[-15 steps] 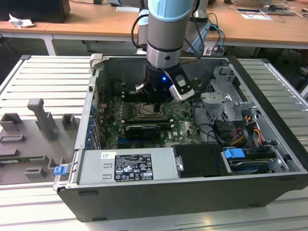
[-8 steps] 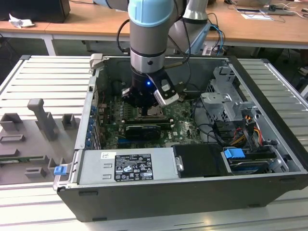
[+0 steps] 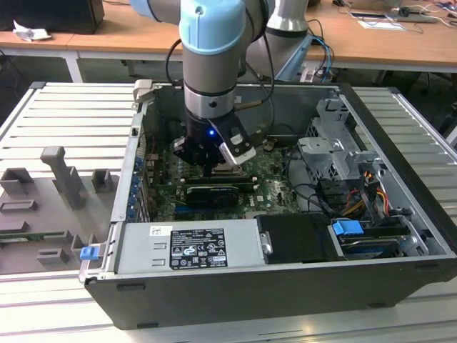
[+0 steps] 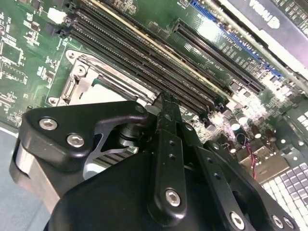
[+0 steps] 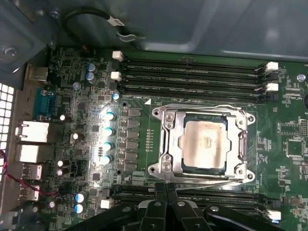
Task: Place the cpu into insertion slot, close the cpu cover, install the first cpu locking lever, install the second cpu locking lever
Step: 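Install the second cpu locking lever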
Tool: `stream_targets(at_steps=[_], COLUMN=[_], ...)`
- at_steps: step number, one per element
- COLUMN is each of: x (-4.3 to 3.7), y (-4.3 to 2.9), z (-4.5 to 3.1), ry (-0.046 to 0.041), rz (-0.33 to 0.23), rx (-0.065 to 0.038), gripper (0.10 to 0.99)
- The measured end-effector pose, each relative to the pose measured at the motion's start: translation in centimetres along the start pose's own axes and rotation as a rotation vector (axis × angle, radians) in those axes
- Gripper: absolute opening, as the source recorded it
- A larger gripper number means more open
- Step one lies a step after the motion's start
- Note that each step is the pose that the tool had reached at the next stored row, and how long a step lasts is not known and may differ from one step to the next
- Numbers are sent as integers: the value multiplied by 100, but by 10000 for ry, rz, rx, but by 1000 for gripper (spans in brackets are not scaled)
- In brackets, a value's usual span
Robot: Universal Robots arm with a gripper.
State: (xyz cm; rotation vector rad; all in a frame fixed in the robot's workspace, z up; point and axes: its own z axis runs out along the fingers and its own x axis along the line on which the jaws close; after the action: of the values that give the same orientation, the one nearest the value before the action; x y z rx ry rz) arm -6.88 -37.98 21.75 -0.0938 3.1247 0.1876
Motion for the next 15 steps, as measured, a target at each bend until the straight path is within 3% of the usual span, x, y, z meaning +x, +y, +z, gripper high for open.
stream_targets(at_steps=[5,8,10,15], x=[5,15,20,46], y=[-18,-51,-81,-96], z=[40,93,107,131], ry=[-17,-57,-61,-77], rz=[-1,-25,-60,-148], rx=[-257,-495,-546,-824], gripper=[106,106,106,106])
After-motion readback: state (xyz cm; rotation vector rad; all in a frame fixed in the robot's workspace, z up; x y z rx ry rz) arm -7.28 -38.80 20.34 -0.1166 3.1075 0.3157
